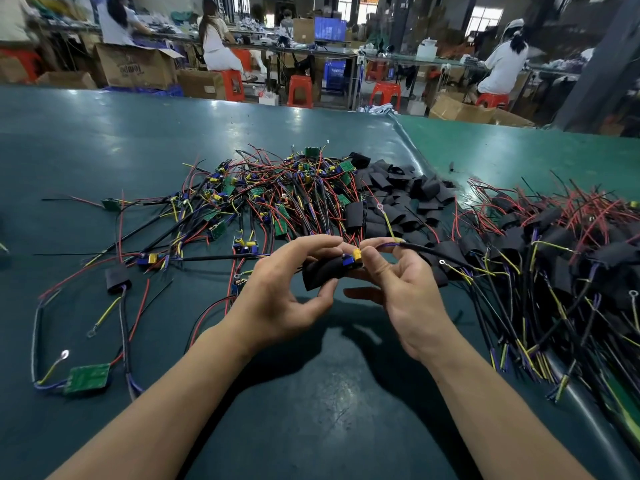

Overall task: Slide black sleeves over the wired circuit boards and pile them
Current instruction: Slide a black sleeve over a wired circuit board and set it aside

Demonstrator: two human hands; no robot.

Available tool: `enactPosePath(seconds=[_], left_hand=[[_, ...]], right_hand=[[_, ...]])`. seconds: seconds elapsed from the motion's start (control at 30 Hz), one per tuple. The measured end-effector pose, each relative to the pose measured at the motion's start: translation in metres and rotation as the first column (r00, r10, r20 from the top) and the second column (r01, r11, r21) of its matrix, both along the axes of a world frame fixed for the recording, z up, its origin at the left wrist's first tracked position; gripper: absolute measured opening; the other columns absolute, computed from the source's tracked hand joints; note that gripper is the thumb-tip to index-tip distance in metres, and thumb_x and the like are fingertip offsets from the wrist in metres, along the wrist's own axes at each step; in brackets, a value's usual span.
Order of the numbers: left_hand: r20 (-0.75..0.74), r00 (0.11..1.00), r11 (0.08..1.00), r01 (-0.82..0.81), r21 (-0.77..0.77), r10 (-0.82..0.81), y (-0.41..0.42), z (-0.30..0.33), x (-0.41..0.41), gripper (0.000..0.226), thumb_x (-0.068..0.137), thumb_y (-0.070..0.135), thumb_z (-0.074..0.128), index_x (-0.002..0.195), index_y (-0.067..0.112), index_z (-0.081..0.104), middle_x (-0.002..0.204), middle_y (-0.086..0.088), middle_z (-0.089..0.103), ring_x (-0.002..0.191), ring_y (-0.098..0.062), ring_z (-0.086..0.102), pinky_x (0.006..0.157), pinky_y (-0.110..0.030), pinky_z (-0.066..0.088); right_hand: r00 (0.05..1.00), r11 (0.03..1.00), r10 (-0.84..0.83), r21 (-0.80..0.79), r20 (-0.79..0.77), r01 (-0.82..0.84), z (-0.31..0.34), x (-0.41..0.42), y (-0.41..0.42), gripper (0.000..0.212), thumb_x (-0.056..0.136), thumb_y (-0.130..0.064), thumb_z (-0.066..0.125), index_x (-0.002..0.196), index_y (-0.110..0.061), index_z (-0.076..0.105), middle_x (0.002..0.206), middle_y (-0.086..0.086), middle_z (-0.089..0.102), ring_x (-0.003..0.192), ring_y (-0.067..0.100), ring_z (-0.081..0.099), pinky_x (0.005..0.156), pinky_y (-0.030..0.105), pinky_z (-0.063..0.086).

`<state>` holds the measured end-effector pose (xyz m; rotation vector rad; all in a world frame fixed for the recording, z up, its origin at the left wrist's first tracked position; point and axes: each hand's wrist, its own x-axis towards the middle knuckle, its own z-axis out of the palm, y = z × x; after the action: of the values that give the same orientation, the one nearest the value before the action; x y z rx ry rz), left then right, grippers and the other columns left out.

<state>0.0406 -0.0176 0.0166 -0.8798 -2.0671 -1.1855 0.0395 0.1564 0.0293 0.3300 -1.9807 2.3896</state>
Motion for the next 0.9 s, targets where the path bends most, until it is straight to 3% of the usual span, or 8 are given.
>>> enactPosePath(seconds=[0.07, 0.2, 0.43, 0.6, 0.7, 0.9], left_hand=[[0.009, 1.0, 0.999, -0.001, 0.043, 0.001, -0.0003, -0.002, -0.0013, 0.057, 0.078, -0.005, 0.074, 0.129, 0.012, 0.055, 0.119, 0.005, 0.068, 0.112, -0.009, 0.065, 0.099, -0.025, 0.05], [0.061, 0.998, 0.993, -0.021, 0.113, 0.014, 0.0008, -0.0044, -0.0011, 0.052, 0.079, -0.003, 0.073, 0.126, 0.008, 0.055, 0.115, -0.001, 0.069, 0.11, -0.011, 0.067, 0.098, -0.032, 0.052], [0.077, 0.997, 0.998, 0.001, 0.058, -0.005, 0.0032, -0.0061, 0.0003, 0.052, 0.078, 0.0, 0.076, 0.126, 0.013, 0.058, 0.115, 0.001, 0.069, 0.11, -0.012, 0.067, 0.097, -0.035, 0.053], [0.07, 0.997, 0.996, -0.018, 0.083, 0.012, 0.002, -0.0065, -0.0021, 0.053, 0.079, 0.0, 0.075, 0.127, 0.015, 0.056, 0.117, -0.002, 0.069, 0.112, -0.013, 0.066, 0.098, -0.037, 0.053], [0.049, 0.999, 0.998, -0.026, 0.056, 0.023, 0.0017, -0.0066, -0.0015, 0.052, 0.079, 0.002, 0.076, 0.127, 0.012, 0.057, 0.117, -0.002, 0.069, 0.112, -0.012, 0.066, 0.098, -0.036, 0.053], [0.032, 0.999, 0.999, -0.024, 0.036, 0.023, 0.0022, -0.005, 0.0012, 0.053, 0.078, 0.002, 0.077, 0.126, 0.012, 0.057, 0.117, -0.002, 0.069, 0.112, -0.012, 0.066, 0.097, -0.038, 0.053]], right_hand=[[1.0, 1.0, -0.011, -0.001, -0.003, 0.011, -0.0004, 0.0002, -0.0006, 0.035, 0.085, -0.029, 0.06, 0.109, -0.003, 0.06, 0.099, 0.005, 0.077, 0.094, 0.021, 0.073, 0.08, 0.035, 0.06], [1.0, 0.999, -0.015, -0.048, 0.025, 0.017, 0.0016, -0.0007, 0.0016, 0.026, 0.083, -0.022, 0.065, 0.101, -0.003, 0.069, 0.097, 0.007, 0.077, 0.088, 0.019, 0.074, 0.06, 0.025, 0.058], [0.999, 0.998, -0.051, -0.031, -0.006, 0.051, -0.0037, 0.0022, -0.0034, 0.015, 0.073, -0.018, 0.073, 0.083, -0.008, 0.069, 0.073, 0.002, 0.071, 0.065, 0.014, 0.067, 0.056, 0.023, 0.053], [0.997, 0.994, -0.052, -0.092, 0.06, 0.057, -0.0013, 0.0012, -0.004, 0.016, 0.084, -0.019, 0.068, 0.097, -0.011, 0.076, 0.089, 0.006, 0.074, 0.068, 0.015, 0.066, 0.055, 0.024, 0.054], [0.995, 0.993, -0.086, -0.072, 0.042, 0.089, -0.0018, 0.001, -0.0023, 0.009, 0.087, -0.004, 0.067, 0.092, -0.01, 0.072, 0.081, 0.006, 0.074, 0.066, 0.014, 0.067, 0.054, 0.024, 0.054], [0.994, 0.996, -0.054, -0.07, 0.094, 0.061, -0.0031, 0.0029, -0.0033, 0.008, 0.081, -0.002, 0.072, 0.086, -0.008, 0.069, 0.076, 0.005, 0.072, 0.069, 0.016, 0.067, 0.052, 0.025, 0.052]])
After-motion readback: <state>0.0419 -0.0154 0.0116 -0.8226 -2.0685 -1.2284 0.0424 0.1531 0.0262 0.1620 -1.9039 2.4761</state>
